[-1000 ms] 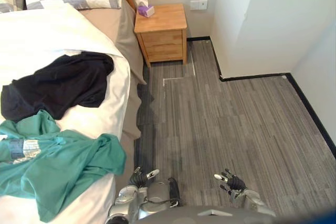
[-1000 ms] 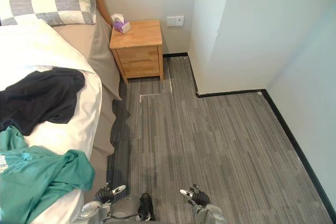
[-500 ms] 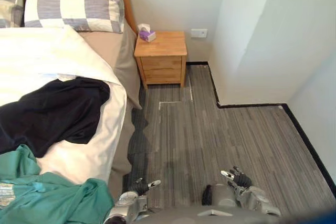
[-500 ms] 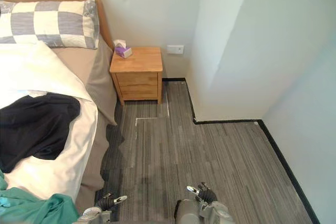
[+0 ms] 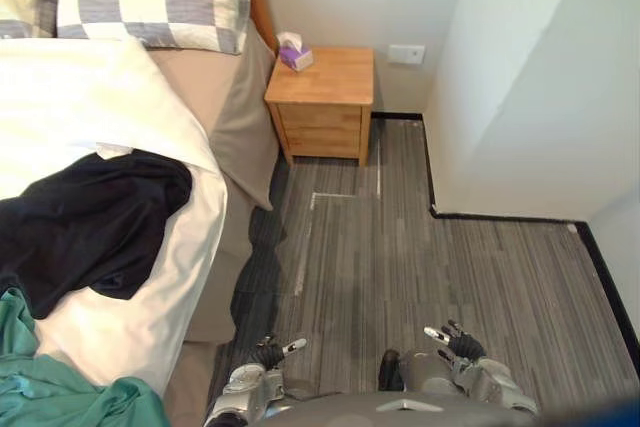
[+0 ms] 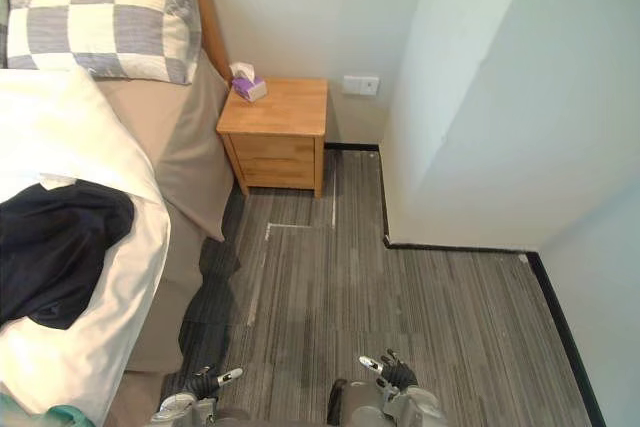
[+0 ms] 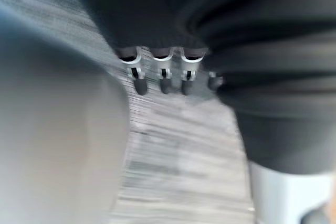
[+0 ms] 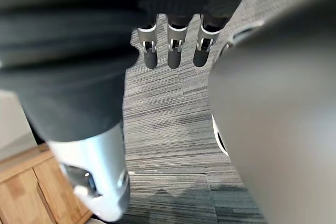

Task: Tidy the bed and pick cloth on bed and put in laundry

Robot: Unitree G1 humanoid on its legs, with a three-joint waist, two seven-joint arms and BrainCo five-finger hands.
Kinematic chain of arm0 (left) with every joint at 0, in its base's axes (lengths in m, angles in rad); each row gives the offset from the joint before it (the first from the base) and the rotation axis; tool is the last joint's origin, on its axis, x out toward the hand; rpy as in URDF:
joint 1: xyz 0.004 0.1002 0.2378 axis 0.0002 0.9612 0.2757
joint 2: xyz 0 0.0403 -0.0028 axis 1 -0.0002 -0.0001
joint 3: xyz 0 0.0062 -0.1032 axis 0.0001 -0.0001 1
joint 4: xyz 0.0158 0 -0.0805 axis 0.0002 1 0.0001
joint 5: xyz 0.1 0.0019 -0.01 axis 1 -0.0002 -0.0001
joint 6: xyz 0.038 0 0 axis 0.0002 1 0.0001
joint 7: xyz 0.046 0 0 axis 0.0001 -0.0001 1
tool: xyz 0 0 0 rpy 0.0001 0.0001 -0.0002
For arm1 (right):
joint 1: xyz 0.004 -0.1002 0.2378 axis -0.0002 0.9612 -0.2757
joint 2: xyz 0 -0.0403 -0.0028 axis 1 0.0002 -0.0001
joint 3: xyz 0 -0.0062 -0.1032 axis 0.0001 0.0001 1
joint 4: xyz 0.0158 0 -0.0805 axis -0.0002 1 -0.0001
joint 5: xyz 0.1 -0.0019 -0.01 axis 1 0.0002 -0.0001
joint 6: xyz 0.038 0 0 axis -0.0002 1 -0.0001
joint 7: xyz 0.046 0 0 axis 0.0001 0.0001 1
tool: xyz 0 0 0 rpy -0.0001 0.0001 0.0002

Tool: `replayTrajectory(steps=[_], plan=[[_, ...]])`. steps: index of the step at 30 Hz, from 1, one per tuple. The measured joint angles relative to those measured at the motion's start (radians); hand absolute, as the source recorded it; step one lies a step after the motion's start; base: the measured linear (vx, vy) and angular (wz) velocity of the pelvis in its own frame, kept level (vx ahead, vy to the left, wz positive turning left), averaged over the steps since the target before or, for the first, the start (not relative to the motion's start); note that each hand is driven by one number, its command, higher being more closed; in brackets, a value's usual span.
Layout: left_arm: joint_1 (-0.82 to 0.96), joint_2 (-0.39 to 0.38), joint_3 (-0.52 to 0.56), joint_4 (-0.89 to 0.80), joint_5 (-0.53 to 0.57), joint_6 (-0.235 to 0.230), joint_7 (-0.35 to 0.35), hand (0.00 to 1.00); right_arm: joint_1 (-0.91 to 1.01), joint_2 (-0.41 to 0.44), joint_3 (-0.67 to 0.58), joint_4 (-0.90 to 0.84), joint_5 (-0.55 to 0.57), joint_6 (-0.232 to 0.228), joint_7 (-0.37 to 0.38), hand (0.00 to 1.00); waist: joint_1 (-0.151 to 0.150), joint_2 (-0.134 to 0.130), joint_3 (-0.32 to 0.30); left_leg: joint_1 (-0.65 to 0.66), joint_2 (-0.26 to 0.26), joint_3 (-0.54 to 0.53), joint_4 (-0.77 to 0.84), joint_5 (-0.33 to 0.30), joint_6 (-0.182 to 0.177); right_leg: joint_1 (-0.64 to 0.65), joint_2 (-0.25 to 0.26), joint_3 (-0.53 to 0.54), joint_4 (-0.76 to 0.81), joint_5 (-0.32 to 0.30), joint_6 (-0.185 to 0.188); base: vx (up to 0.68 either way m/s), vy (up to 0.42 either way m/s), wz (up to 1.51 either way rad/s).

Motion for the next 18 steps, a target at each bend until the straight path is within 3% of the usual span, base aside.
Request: replayTrajectory(steps=[2,3,4,5,6,7,8,11,12,14,18], plan=[[0.007,-0.009,0.0,-0.025,-0.019,-0.017,-0.002,0.0,-0.003,-0.003,-0.001,0.003,0.0,0.011,0.0,0.0,0.014,0.004,0.001,-0.064,-0.025,0.044,0.017,-0.091,0.01,0.079,-0.001,0.026,-0.062,0.003,-0.009,0.29,0.006,-0.25],[0.009,-0.011,0.0,-0.034,-0.038,-0.018,-0.002,0.0,-0.004,-0.004,-0.001,0.002,0.0,0.014,0.001,0.0,0.026,0.006,0.003,-0.084,-0.045,0.072,-0.041,-0.119,0.02,0.102,-0.009,0.045,-0.084,0.003,-0.008,0.35,0.126,-0.6],[0.013,-0.011,0.0,-0.047,-0.051,-0.017,-0.003,0.0,-0.006,-0.002,-0.001,0.0,0.0,0.018,0.003,0.0,0.032,0.004,0.004,-0.117,-0.087,0.107,-0.203,-0.134,0.023,0.123,-0.033,0.056,-0.099,0.003,0.015,0.38,0.159,-0.56],[0.013,-0.011,-0.001,-0.046,-0.052,-0.017,-0.004,0.0,-0.005,-0.003,-0.002,-0.001,0.0,0.018,0.007,0.0,0.032,0.005,0.005,-0.121,-0.106,0.118,-0.301,-0.125,0.022,0.128,-0.044,0.062,-0.096,-0.003,0.034,0.48,0.221,-0.47],[0.016,-0.013,-0.003,-0.045,-0.052,-0.016,-0.005,0.0,-0.003,-0.006,-0.005,-0.005,-0.001,0.019,0.014,0.0,0.031,0.017,0.002,-0.115,-0.128,0.128,-0.481,-0.068,0.018,0.137,-0.052,0.074,-0.086,-0.015,0.064,0.43,0.193,-0.34],[0.012,-0.012,-0.001,-0.045,-0.054,-0.018,-0.008,0.0,-0.006,-0.004,-0.011,-0.003,-0.002,0.021,0.019,0.0,0.042,0.004,0.002,-0.07,-0.16,0.177,-0.576,-0.014,0.103,0.145,-0.075,0.113,-0.066,-0.029,0.101,0.5,0.186,-0.23],[0.008,-0.003,0.0,-0.047,-0.054,-0.018,-0.005,0.0,0.001,0.013,-0.005,-0.007,-0.003,0.023,0.033,0.0,0.042,-0.026,-0.011,-0.051,-0.187,0.207,-0.609,0.021,0.12,0.148,-0.095,0.12,-0.116,0.002,0.101,0.38,0.123,-0.14],[-0.007,0.012,0.003,-0.048,-0.056,-0.019,-0.006,0.0,-0.013,0.036,-0.003,-0.005,-0.003,0.022,0.036,0.0,0.056,-0.043,0.013,-0.124,-0.195,0.256,-0.518,-0.016,0.086,0.244,-0.132,0.129,-0.226,0.059,0.103,0.34,0.16,0.15],[-0.009,0.0,-0.009,-0.041,-0.057,-0.013,-0.003,0.0,-0.003,0.027,-0.017,0.007,-0.004,0.018,0.034,0.0,0.049,-0.022,0.004,-0.104,-0.203,0.289,-0.631,0.061,0.157,0.266,-0.136,0.121,-0.233,0.05,0.119,0.39,0.218,0.29],[-0.006,0.004,-0.016,-0.041,-0.078,-0.015,0.0,0.0,-0.015,0.034,-0.004,0.01,-0.009,0.016,0.036,0.0,0.06,-0.033,0.002,-0.085,-0.231,0.317,-0.659,0.058,0.147,0.272,-0.158,0.107,-0.236,0.066,0.136,0.22,0.085,0.11],[-0.01,0.023,-0.04,-0.019,-0.106,-0.014,0.003,0.0,-0.035,0.048,0.018,0.016,-0.059,0.017,0.033,0.0,0.06,-0.039,0.003,-0.059,-0.248,0.341,-0.662,0.019,0.162,0.282,-0.177,0.101,-0.229,0.127,0.185,0.19,0.062,-0.01]])
